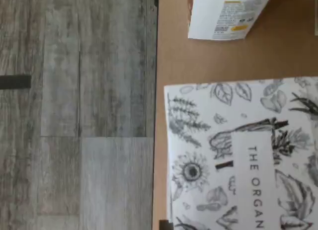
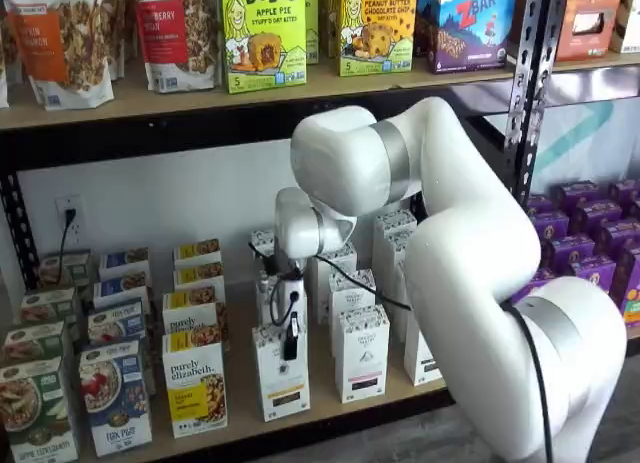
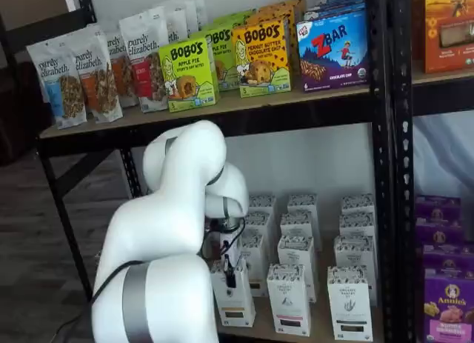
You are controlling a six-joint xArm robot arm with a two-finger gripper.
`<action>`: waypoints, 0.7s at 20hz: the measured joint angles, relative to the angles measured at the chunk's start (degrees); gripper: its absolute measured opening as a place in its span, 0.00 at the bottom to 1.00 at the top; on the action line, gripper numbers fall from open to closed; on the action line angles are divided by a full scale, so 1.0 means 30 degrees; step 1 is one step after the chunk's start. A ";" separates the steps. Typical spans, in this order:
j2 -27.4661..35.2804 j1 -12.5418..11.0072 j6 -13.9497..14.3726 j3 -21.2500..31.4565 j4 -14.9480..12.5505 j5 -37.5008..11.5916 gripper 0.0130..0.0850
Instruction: Pick up the white box with a yellow strip in the middle, on the bottom shelf, the fourth box from the left
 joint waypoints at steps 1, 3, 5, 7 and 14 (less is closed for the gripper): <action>-0.0116 0.0000 -0.0034 0.0149 0.0036 -0.0009 0.56; -0.0398 0.0000 -0.0200 0.0535 0.0224 -0.0074 0.56; -0.0729 0.0000 -0.0611 0.1012 0.0712 -0.0193 0.50; -0.1136 0.0051 -0.0315 0.1663 0.0378 -0.0594 0.50; -0.3180 0.0144 -0.0412 0.4609 0.0482 -0.1534 0.50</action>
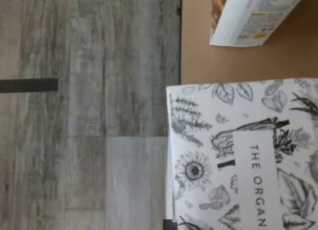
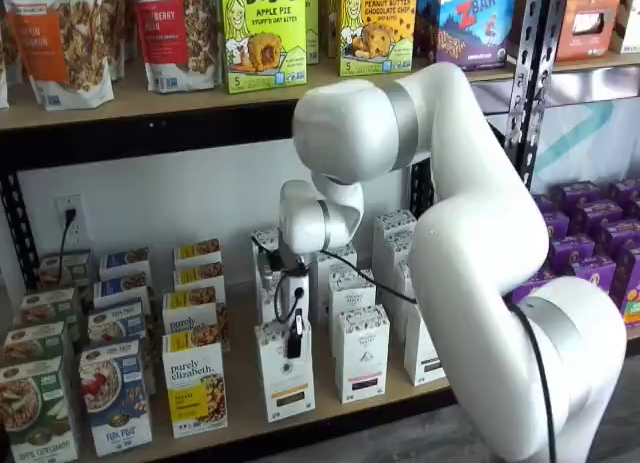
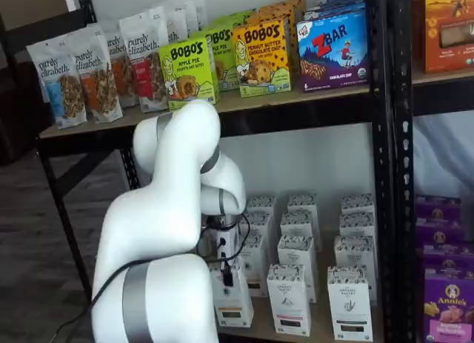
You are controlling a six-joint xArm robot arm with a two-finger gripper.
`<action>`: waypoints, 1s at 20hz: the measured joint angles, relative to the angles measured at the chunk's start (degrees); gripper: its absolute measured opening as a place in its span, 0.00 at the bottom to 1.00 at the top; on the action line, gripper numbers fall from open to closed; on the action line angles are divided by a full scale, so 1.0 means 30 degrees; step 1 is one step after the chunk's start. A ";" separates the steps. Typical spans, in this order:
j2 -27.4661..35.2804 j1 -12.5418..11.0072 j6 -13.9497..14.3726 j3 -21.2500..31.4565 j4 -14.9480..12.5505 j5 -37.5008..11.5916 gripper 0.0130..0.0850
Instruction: Pick up the white box with a yellow strip in the middle, on the bottom shelf, the fourth box from the left
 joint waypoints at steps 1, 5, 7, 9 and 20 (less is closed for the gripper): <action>-0.0283 0.0008 -0.0018 0.0392 0.0018 -0.0064 0.50; -0.1698 0.0138 0.0056 0.2532 -0.0006 -0.0744 0.50; -0.2116 0.0216 0.0026 0.3210 0.0087 -0.1025 0.50; -0.2541 0.0319 -0.0043 0.3859 0.0255 -0.1219 0.50; -0.5618 0.1223 0.0139 0.8411 0.0867 -0.3074 0.50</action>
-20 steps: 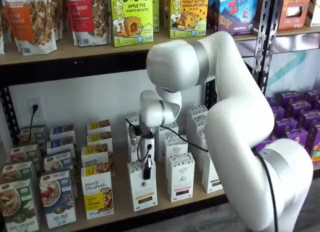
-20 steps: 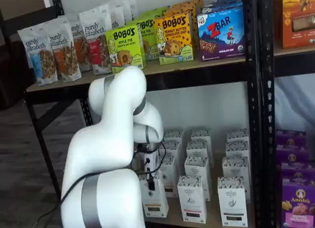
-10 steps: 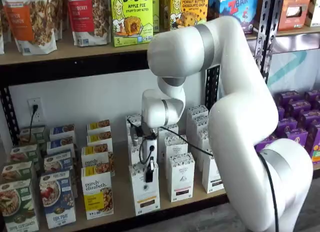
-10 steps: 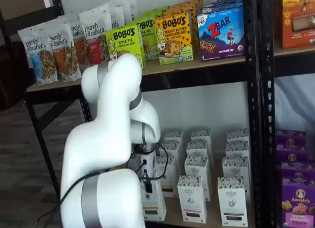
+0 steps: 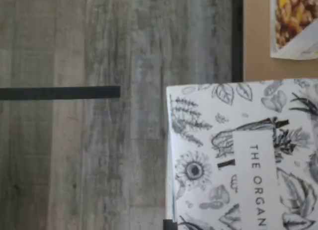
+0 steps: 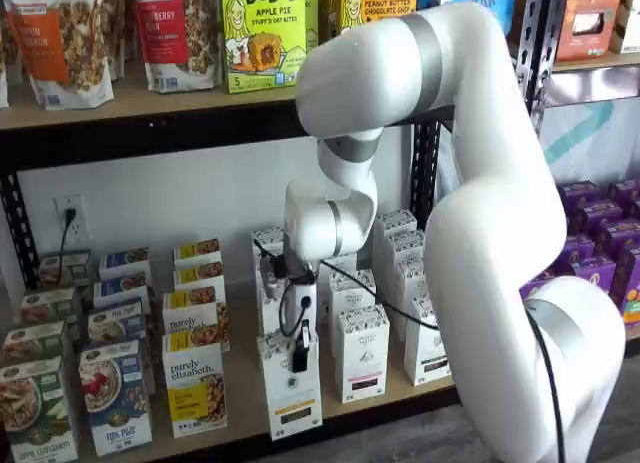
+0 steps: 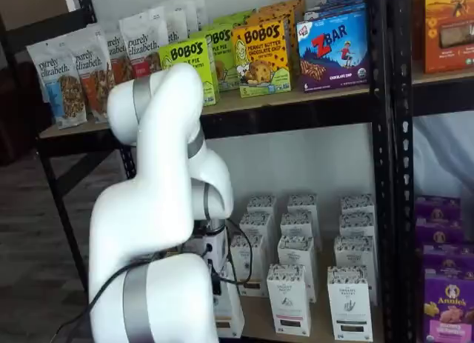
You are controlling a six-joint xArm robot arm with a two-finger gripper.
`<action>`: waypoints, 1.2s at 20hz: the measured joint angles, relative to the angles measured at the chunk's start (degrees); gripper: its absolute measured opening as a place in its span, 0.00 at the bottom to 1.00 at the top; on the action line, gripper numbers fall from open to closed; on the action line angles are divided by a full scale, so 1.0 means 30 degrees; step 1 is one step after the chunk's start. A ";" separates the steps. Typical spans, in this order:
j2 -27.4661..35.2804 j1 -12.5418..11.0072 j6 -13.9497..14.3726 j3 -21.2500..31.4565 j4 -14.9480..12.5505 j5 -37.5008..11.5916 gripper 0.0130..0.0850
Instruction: Pick up the white box with a yellow strip in the middle, on the bottom shelf, the fourth box from the left
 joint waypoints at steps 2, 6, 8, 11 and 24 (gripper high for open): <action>-0.0645 0.0227 0.0218 0.0855 -0.0014 -0.0210 0.50; -0.1647 0.0552 -0.0180 0.2147 0.0728 -0.0788 0.50; -0.2199 0.0694 -0.0440 0.2764 0.1149 -0.0977 0.50; -0.3143 0.0911 -0.0550 0.3746 0.1497 -0.1252 0.50; -0.6905 0.2088 0.1615 0.7138 0.0471 -0.1403 0.50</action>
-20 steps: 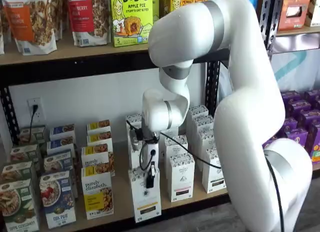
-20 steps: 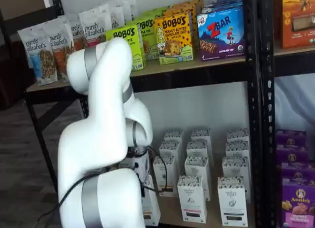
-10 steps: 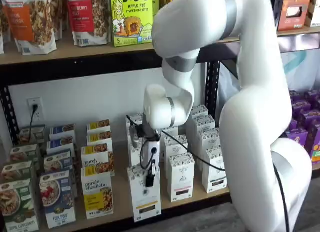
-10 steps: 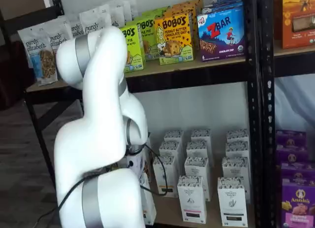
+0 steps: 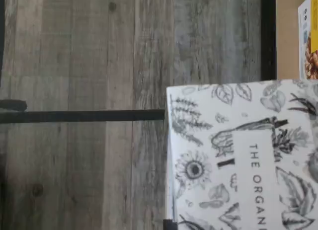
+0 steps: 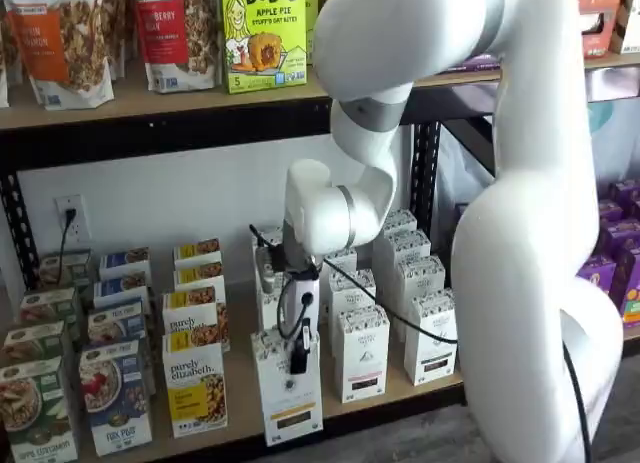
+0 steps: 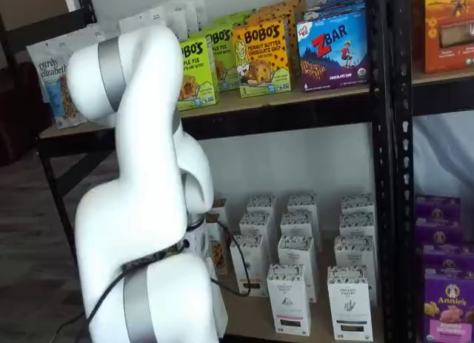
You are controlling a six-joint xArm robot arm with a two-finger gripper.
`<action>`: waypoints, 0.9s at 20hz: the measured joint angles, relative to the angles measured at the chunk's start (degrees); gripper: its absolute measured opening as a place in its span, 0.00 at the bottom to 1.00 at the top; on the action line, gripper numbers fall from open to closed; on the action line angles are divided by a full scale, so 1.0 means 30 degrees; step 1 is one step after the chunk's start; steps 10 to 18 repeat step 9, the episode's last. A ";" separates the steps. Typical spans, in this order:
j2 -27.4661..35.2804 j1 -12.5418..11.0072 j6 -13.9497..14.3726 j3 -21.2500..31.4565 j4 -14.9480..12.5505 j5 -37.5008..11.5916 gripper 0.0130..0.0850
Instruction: Pick up the white box with a yellow strip in the middle, on the bottom shelf, the fourth box from the left
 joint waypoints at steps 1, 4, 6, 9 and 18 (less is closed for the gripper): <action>-0.0303 0.0075 0.0110 0.0253 -0.0033 -0.0010 0.50; -0.1283 0.0277 0.0603 0.1043 -0.0324 -0.0018 0.50; -0.1717 0.0363 0.0700 0.1398 -0.0332 -0.0093 0.50; -0.2426 0.0410 0.1109 0.1983 -0.0706 -0.0184 0.50; -0.2426 0.0410 0.1109 0.1983 -0.0706 -0.0184 0.50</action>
